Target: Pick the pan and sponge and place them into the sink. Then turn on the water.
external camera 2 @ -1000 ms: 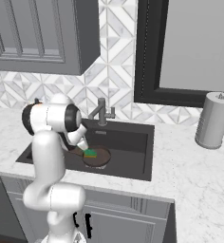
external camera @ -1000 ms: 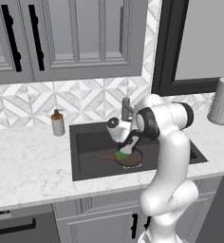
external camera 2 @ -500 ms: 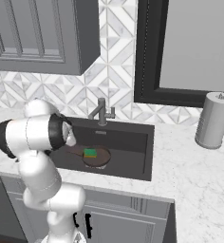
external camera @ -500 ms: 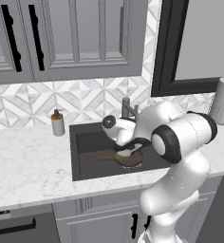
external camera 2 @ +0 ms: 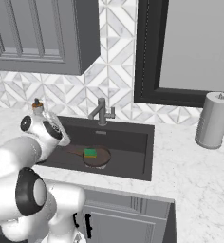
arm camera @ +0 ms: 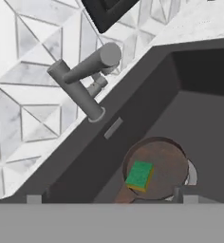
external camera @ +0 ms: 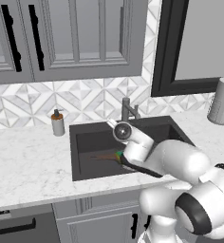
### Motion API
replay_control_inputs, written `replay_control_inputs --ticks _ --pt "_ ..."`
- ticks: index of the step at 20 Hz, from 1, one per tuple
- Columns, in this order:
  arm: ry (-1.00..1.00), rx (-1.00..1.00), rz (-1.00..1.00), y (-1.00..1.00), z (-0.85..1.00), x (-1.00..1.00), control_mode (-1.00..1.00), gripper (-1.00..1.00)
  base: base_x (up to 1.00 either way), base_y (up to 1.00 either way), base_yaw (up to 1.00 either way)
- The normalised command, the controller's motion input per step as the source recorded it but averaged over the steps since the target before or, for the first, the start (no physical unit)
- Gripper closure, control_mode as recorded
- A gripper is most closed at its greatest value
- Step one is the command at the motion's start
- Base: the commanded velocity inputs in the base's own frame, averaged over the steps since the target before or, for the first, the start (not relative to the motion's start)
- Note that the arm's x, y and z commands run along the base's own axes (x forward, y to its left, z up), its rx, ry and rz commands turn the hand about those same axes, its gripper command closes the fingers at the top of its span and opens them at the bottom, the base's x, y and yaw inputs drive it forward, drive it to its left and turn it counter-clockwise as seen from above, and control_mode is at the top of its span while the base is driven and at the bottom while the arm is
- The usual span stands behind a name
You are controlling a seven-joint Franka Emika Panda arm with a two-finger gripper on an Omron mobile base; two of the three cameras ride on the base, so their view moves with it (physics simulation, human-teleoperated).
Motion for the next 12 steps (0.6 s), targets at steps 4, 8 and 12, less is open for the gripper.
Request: replay_control_inputs --ticks 4,8,12 --pt "0.00 0.06 0.10 0.00 1.00 -0.59 -1.00 -1.00 0.00 0.00 0.00" --pt "0.02 0.08 0.07 -0.02 1.00 -0.48 -1.00 -1.00 0.00 0.00 0.00" --pt "0.04 0.08 0.02 -0.18 0.98 -0.40 -1.00 -1.00 0.00 0.00 0.00"
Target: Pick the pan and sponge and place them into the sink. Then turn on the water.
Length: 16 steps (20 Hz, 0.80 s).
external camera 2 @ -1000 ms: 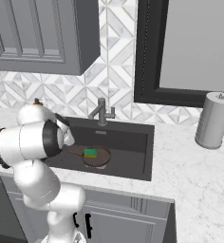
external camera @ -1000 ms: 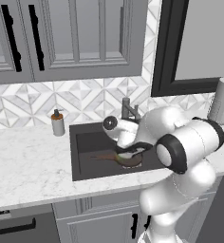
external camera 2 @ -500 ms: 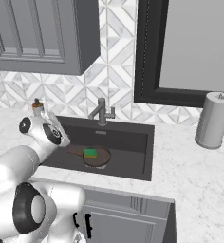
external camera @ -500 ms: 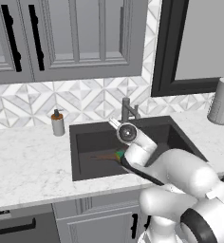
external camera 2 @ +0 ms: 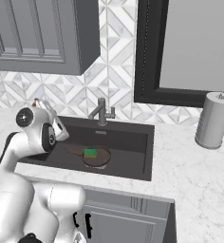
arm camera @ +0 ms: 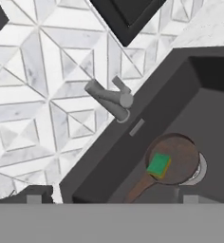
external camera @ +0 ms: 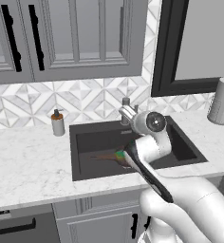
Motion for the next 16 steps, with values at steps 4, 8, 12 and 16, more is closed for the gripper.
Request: replay_control_inputs --ticks 4,8,12,16 --pt "0.02 0.18 0.00 -0.51 0.69 -0.42 -1.00 -1.00 0.00 0.00 0.00" --pt "0.00 0.28 -0.01 -0.71 0.28 -0.23 -1.00 -1.00 0.00 0.00 0.00" --pt "-0.01 0.39 -0.05 -0.92 0.00 -0.10 -1.00 -1.00 0.00 0.00 0.00" --pt "0.00 0.45 -0.06 -0.93 0.00 -0.01 -1.00 -1.00 0.00 0.00 0.00"
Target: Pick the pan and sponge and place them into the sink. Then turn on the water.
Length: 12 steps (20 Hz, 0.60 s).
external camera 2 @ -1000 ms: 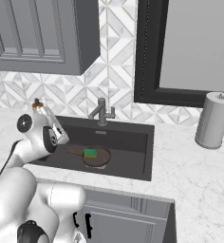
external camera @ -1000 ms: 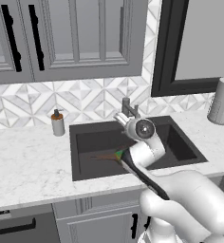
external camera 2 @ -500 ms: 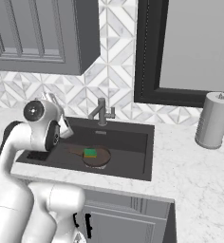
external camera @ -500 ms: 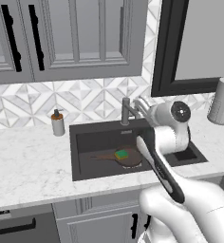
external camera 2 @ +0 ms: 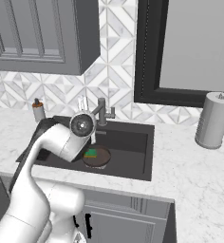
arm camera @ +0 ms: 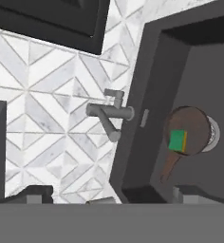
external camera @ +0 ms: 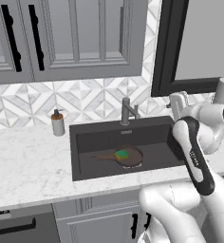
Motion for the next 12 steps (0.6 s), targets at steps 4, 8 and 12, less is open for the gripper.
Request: replay_control_inputs --ticks 4,8,12 --pt "0.00 0.45 -0.03 -0.81 0.00 0.00 -1.00 -1.00 0.00 0.00 0.00" --pt "0.08 0.48 -0.06 -0.54 0.00 0.00 -1.00 -1.00 0.00 0.00 0.00" --pt "0.32 0.49 -0.01 -0.32 0.00 0.01 -1.00 -1.00 0.00 0.00 0.00"
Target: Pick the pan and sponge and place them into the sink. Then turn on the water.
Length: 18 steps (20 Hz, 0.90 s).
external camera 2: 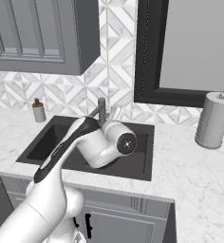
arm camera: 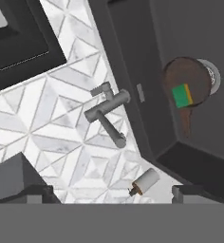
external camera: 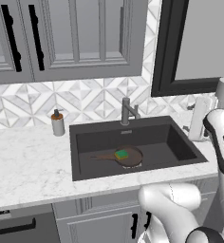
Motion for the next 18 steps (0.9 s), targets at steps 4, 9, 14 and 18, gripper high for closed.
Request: replay_control_inputs --ticks 4,9,14,18 --pt "0.42 0.41 0.00 -0.07 0.00 0.04 -1.00 -1.00 0.00 0.00 0.00" --pt "0.28 0.31 0.00 0.00 -0.24 0.25 -1.00 -1.00 0.00 0.00 0.00" --pt "0.04 0.22 0.00 0.00 -0.57 0.43 -1.00 -1.00 0.00 0.00 0.00" --pt "0.00 0.20 0.00 0.00 -0.56 0.45 -1.00 -1.00 0.00 0.00 0.00"
